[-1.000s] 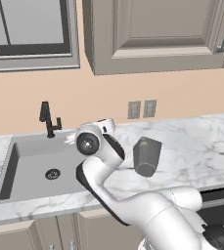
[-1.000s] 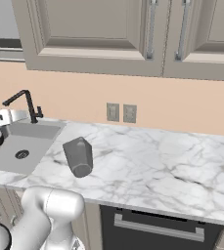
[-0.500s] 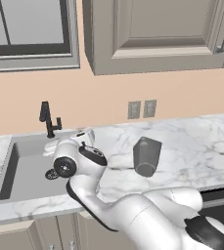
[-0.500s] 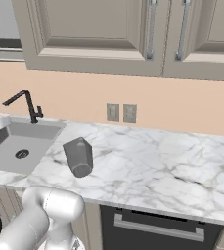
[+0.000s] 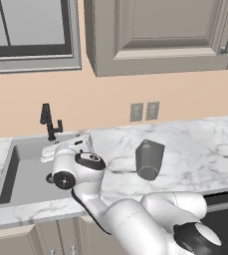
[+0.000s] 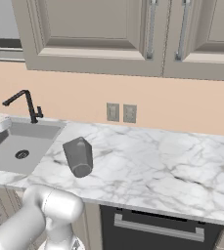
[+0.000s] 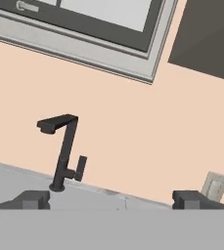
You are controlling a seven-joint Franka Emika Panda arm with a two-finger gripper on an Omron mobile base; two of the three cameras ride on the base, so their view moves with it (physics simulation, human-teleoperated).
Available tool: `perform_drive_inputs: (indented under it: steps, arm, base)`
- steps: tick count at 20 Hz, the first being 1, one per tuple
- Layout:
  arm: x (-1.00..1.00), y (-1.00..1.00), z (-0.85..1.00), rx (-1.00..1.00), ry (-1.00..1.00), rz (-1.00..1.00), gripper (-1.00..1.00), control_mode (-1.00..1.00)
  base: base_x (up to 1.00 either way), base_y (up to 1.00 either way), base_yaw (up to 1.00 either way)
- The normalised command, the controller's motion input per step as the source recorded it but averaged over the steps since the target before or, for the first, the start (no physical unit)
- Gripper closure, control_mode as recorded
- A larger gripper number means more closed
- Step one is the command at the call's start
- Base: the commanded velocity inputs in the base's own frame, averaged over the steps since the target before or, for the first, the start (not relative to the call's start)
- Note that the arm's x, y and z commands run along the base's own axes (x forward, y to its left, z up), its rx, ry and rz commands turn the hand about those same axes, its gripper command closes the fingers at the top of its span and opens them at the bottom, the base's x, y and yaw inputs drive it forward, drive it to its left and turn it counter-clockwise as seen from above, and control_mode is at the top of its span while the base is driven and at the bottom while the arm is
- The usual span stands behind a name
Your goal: Turn on the sink faucet and place the jug under the water for a few seconds to fill it up.
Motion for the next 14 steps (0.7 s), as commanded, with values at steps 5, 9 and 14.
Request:
perform_drive_inputs:
  steps: [5, 9, 14]
  arm:
    - [0.0, -0.23, 0.0, 0.04, -0.05, 0.01, -1.0, -1.0]
    - [0.06, -0.28, 0.0, 0.1, -0.01, 0.0, -1.0, -1.0]
    - [0.31, -0.16, 0.0, 0.14, 0.0, 0.0, -1.0, -1.0]
  base:
    - [0.0, 0.0, 0.0]
    - [0.0, 0.0, 0.0]
    - [0.0, 0.0, 0.0]
